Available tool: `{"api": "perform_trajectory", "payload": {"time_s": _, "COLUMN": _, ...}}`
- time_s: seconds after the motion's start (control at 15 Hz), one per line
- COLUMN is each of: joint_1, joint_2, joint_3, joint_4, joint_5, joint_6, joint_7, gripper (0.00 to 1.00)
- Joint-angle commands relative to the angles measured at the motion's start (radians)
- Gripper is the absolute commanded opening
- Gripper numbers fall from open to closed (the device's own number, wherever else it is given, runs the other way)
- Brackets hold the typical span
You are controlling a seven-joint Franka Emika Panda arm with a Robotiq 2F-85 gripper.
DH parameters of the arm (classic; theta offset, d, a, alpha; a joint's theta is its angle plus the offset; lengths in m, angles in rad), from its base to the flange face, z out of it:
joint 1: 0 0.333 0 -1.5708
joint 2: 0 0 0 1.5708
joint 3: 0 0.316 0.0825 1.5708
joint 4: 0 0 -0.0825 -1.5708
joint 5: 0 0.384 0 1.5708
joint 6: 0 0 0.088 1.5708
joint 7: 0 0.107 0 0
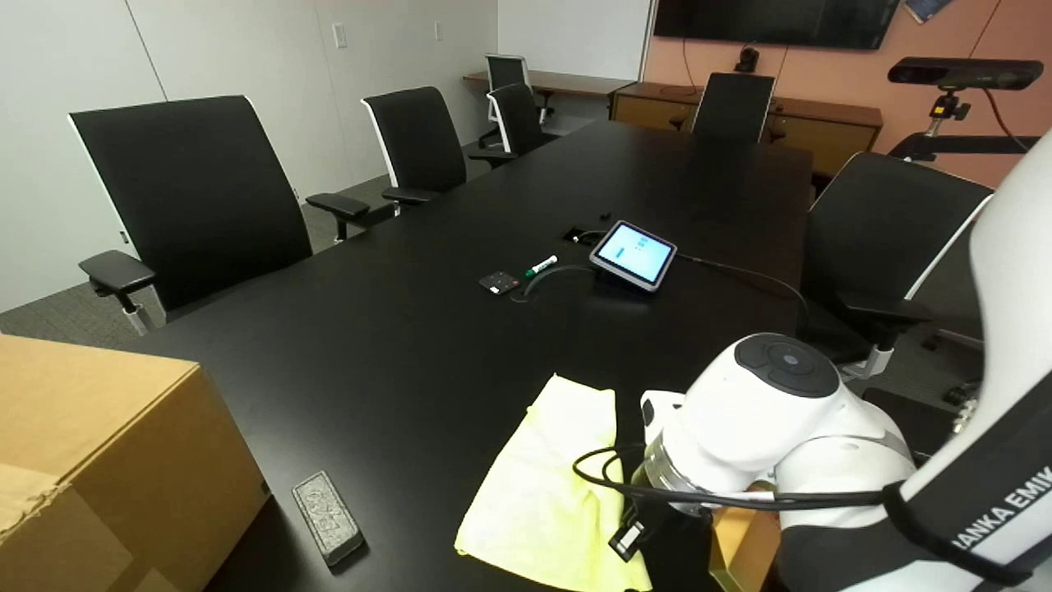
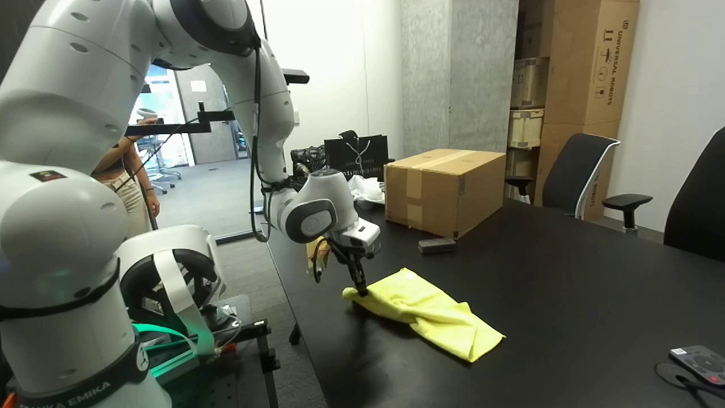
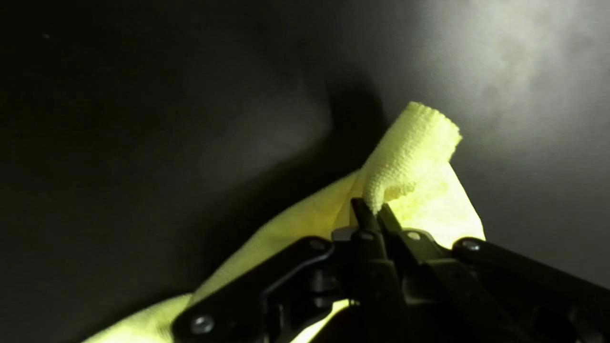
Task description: Fold the yellow towel on the table in half.
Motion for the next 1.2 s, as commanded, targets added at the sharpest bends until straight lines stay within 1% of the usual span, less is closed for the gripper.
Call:
{"api": "perform_trajectory", "payload": {"time_s": 0.0, "joint_1": -0.064, "joint_2": -0.057, "joint_3": 0.055, "joint_4": 0.042, "joint_5": -0.009, "joint_6": 0.022, "joint_7": 0.005, "gripper": 0.01}}
{"api": "perform_trajectory", "payload": {"time_s": 0.2, "joint_1": -0.061, "joint_2": -0.037, "joint_3": 0.043, "joint_4": 0.126, "joint_5": -0.018, "joint_6": 0.011, "joint_7": 0.012, "gripper": 0.01}}
{"api": "perform_trajectory", "payload": {"time_s": 0.47, "joint_1": -0.072, "joint_2": 0.029, "joint_3": 0.041, "joint_4": 0.264, "joint_5": -0.035, "joint_6": -0.02, "joint_7": 0.014, "gripper": 0.01}}
{"api": "perform_trajectory", "payload": {"time_s": 0.67, "joint_1": -0.081, "joint_2": 0.114, "joint_3": 0.034, "joint_4": 0.395, "joint_5": -0.055, "joint_6": -0.06, "joint_7": 0.021, "gripper": 0.01}}
{"api": "perform_trajectory", "payload": {"time_s": 0.8, "joint_1": -0.069, "joint_2": 0.187, "joint_3": 0.004, "joint_4": 0.486, "joint_5": -0.076, "joint_6": -0.083, "joint_7": 0.032, "gripper": 0.01}}
{"api": "perform_trajectory", "payload": {"time_s": 0.93, "joint_1": -0.077, "joint_2": 0.245, "joint_3": -0.008, "joint_4": 0.569, "joint_5": -0.089, "joint_6": -0.114, "joint_7": 0.035, "gripper": 0.01}}
{"api": "perform_trajectory", "payload": {"time_s": 1.13, "joint_1": -0.076, "joint_2": 0.327, "joint_3": -0.046, "joint_4": 0.677, "joint_5": -0.113, "joint_6": -0.161, "joint_7": 0.047, "gripper": 0.01}}
